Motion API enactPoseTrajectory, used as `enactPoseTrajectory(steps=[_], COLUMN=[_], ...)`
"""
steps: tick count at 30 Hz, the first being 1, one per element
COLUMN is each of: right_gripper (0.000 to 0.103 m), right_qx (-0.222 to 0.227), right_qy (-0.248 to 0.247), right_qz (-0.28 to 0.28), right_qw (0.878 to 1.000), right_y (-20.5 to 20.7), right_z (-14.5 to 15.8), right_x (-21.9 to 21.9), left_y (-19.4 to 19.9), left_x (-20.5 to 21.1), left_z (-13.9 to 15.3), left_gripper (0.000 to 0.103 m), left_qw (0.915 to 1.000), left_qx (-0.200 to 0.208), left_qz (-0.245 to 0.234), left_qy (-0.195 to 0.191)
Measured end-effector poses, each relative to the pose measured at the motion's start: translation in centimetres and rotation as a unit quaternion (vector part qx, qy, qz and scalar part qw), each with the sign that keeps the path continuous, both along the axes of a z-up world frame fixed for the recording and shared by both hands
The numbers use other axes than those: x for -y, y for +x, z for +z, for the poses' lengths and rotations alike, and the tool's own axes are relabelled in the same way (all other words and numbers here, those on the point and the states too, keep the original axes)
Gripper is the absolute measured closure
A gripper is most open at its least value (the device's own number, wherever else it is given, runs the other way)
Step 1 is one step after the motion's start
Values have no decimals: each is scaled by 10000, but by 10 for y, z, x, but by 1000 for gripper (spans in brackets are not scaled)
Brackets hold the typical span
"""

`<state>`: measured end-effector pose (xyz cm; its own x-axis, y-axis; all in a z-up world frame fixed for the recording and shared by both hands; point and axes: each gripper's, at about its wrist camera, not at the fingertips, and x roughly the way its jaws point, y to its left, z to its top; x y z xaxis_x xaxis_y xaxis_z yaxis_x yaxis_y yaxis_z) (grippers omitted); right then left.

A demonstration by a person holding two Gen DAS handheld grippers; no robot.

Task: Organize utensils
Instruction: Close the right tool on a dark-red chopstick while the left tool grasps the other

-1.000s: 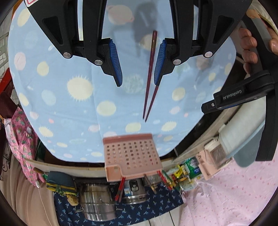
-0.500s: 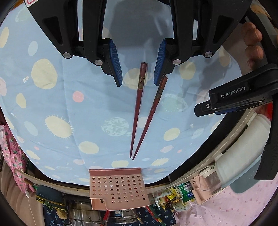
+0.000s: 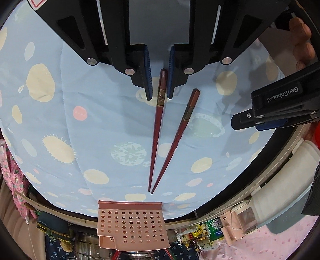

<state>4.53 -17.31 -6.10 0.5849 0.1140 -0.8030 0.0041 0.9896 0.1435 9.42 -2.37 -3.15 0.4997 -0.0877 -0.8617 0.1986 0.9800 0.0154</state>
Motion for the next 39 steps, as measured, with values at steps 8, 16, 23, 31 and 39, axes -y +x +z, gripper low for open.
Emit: enactPoseTrajectory(steps=[8, 16, 23, 31, 39], right_gripper=[96, 96, 96, 96, 96], right_qx=[19, -65, -73, -67, -72], right_qy=[-16, 352, 439, 478, 489], right_qz=[-301, -740, -769, -768, -765], right_qw=[9995, 9966, 9960, 9959, 9958], right_y=[-10, -22, -23, -23, -24], right_z=[0, -2, -3, -3, -4], right_x=[22, 56, 61, 61, 61], left_y=[-5, -5, -1, -1, -2], left_x=[16, 44, 58, 60, 57], left_z=[-1, -9, -18, -23, -21], left_gripper=[36, 36, 41, 67, 96], left_qw=[9998, 9986, 9981, 9979, 9975], left_qx=[18, -81, -137, -168, -218], left_qz=[-222, -514, -602, -629, -669], left_qy=[-3, -42, -29, 19, -36])
